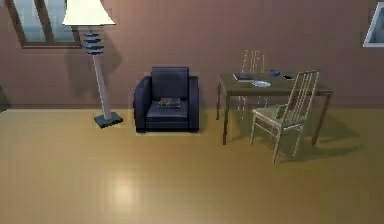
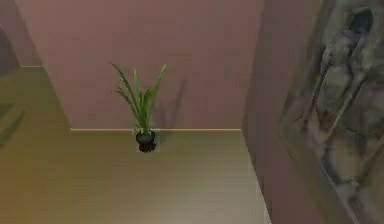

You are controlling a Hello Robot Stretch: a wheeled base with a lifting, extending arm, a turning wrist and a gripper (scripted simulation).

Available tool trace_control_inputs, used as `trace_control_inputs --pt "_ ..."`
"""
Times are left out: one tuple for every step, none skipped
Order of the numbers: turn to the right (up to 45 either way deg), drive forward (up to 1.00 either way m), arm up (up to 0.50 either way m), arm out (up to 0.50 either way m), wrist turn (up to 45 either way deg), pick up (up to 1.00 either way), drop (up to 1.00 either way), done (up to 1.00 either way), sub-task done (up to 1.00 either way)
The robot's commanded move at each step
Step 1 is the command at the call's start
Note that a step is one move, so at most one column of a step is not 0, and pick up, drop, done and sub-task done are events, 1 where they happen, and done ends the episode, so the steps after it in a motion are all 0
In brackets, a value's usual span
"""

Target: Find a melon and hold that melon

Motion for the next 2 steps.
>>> trace_control_inputs --pt "-45.0 0.00 0.00 0.00 0.0 0.00 0.00 0.00 0.00" --pt "-45.0 0.00 0.00 0.00 0.0 0.00 0.00 0.00 0.00"
